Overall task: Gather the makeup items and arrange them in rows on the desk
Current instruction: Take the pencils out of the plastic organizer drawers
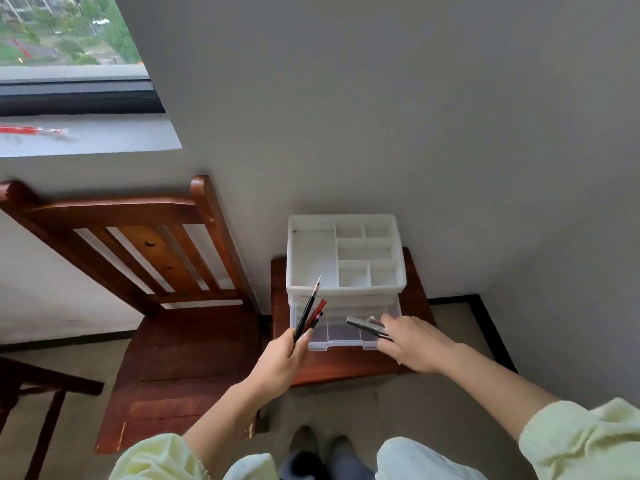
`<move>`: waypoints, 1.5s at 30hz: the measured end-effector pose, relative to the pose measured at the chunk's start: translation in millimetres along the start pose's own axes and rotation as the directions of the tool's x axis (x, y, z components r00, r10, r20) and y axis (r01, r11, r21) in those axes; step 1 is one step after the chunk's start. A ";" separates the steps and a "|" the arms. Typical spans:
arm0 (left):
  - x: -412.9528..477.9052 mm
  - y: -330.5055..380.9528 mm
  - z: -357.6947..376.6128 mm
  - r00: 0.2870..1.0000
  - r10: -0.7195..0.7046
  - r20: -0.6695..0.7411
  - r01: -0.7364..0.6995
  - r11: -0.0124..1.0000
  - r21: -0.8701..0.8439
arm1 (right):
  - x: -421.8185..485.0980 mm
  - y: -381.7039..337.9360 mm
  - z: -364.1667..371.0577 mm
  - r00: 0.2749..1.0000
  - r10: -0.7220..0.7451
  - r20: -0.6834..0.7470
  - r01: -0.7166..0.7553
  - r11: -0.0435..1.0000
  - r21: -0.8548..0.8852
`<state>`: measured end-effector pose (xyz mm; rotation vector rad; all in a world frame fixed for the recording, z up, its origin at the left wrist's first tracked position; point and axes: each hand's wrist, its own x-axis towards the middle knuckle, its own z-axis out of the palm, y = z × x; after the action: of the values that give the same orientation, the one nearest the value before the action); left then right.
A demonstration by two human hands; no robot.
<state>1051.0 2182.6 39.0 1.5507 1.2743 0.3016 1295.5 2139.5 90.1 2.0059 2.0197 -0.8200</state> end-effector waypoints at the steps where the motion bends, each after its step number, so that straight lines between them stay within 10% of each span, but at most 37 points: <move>1: 0.5 0.9 2.4 1.000 0.016 -0.004 -0.016 1.000 0.021 | -4.9 1.3 6.9 1.000 0.014 0.003 -0.014 1.000 0.028; 10: 10.1 -2.5 10.1 0.999 0.045 -0.017 -0.042 0.990 0.134 | -9.1 4.2 54.7 0.972 0.192 -0.136 -0.151 0.951 0.268; 20: 48.9 1.4 6.8 0.954 0.276 0.117 -0.296 0.812 0.503 | 20.8 18.6 30.2 0.949 0.204 -0.240 -0.181 0.977 0.115; 29: 55.2 25.9 18.2 0.972 0.207 0.113 -0.234 0.901 0.366 | 12.7 31.9 26.6 0.928 0.285 -0.238 -0.206 0.929 0.309; 36: 63.3 76.4 43.0 0.926 0.289 0.244 -0.342 0.915 0.214 | -30.1 30.1 28.6 0.796 0.512 -0.324 -0.269 0.778 0.567; 45: 24.4 123.4 124.0 0.681 0.341 0.648 -0.465 0.885 0.024 | -140.9 -21.5 81.0 0.455 0.865 -0.213 -0.158 0.314 0.936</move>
<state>1219.8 2150.0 79.4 1.8801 0.4212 -0.0798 1264.9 1978.7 97.6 3.8062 0.6595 -0.9775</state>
